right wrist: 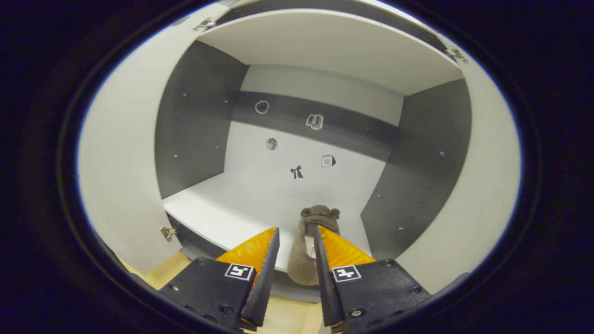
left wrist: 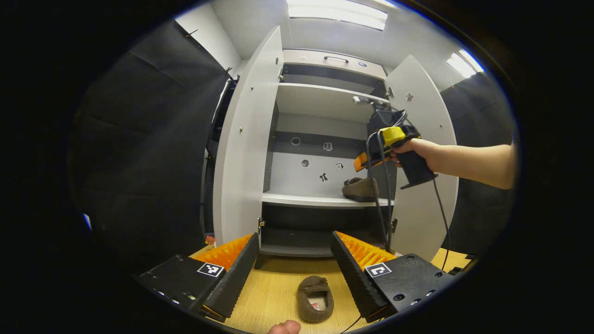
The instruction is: Grab one shoe with the right hand and put it into the shoe cabinet, grab the other shoe with the left hand and put it into the shoe cabinet; then close the right door with the right hand and the left door with the left hand.
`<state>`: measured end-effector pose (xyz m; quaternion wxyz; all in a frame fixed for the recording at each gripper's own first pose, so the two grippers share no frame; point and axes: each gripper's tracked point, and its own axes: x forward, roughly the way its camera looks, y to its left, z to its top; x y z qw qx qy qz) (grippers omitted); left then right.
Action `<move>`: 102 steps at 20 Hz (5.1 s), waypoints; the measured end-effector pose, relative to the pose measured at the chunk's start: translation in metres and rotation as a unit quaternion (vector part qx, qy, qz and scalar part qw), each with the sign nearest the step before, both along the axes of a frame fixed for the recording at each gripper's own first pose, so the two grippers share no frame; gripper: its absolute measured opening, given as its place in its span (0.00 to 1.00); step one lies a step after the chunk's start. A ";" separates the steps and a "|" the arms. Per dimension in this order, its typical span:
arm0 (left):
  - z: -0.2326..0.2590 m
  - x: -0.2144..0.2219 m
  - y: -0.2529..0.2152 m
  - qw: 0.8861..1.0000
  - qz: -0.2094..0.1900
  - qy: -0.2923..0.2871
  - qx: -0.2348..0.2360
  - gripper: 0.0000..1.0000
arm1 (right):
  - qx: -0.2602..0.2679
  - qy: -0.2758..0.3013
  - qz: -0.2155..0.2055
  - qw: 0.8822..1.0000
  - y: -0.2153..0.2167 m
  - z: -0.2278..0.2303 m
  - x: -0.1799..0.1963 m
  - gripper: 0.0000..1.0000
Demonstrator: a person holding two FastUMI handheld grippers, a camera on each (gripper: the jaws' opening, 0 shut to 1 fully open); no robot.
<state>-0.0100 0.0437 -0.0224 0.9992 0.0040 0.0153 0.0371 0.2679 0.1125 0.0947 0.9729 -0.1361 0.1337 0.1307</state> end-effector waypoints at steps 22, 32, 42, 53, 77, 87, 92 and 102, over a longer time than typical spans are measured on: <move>-0.028 0.003 -0.034 0.996 -0.054 0.063 -0.012 0.95 | 0.117 -0.055 -0.076 0.989 -0.075 -0.193 -0.240 0.87; -0.153 0.030 -0.031 0.957 -0.095 0.247 -0.117 0.94 | 0.116 -0.027 -0.078 0.990 -0.079 -0.199 -0.270 0.87; -0.257 0.032 -0.006 0.924 -0.048 0.362 -0.112 0.93 | 0.111 0.002 -0.108 0.988 -0.094 -0.211 -0.273 0.88; -0.266 0.046 -0.016 0.921 -0.034 0.358 -0.149 0.35 | 0.098 0.019 -0.109 0.989 -0.088 -0.221 -0.264 0.88; 0.100 0.204 -0.055 0.992 -0.050 0.078 -0.088 0.00 | 0.108 0.019 -0.095 0.989 -0.081 -0.225 -0.259 0.88; 0.069 0.365 -0.012 0.964 0.022 0.238 -0.118 0.00 | 0.132 0.014 -0.149 0.980 -0.116 -0.220 -0.267 0.87; 0.034 0.388 0.005 0.943 0.056 0.290 -0.156 0.05 | 0.135 0.011 -0.168 0.976 -0.127 -0.221 -0.269 0.87; 0.031 0.391 0.003 0.936 0.039 0.313 -0.158 0.08 | 0.130 0.018 -0.181 0.975 -0.128 -0.230 -0.266 0.87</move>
